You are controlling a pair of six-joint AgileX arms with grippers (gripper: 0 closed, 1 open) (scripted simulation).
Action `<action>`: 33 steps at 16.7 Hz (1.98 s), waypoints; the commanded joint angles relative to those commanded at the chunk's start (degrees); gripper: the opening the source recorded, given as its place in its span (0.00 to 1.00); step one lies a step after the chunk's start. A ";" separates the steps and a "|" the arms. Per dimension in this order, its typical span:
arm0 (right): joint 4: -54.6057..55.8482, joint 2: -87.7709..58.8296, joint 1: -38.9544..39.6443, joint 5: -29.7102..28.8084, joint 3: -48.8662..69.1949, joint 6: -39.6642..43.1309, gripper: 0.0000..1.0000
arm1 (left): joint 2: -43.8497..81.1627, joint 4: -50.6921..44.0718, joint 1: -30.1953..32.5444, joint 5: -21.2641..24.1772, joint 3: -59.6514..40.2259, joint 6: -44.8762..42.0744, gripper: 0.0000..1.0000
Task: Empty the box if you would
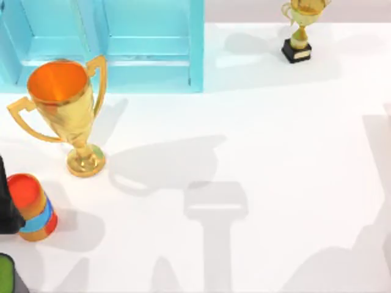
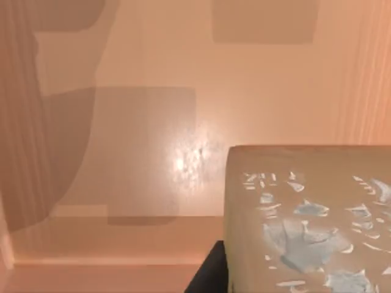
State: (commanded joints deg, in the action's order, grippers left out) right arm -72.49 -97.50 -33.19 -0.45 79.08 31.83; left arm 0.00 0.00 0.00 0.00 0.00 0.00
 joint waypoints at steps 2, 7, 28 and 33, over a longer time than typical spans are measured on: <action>-3.82 1.30 0.06 0.06 3.23 -0.05 0.00 | 0.00 0.00 0.00 0.00 0.00 0.00 1.00; -5.38 1.98 0.09 0.08 4.75 -0.09 0.00 | 0.00 0.00 0.00 0.00 0.00 0.00 1.00; -3.71 -38.15 47.00 0.18 42.39 -47.21 0.00 | 0.00 0.00 0.00 0.00 0.00 0.00 1.00; -3.51 -38.50 47.13 0.24 42.89 -47.98 0.00 | 0.00 0.00 0.00 0.00 0.00 0.00 1.00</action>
State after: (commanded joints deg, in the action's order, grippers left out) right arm -76.00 -136.01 13.94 -0.21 121.97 -16.14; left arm 0.00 0.00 0.00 0.00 0.00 0.00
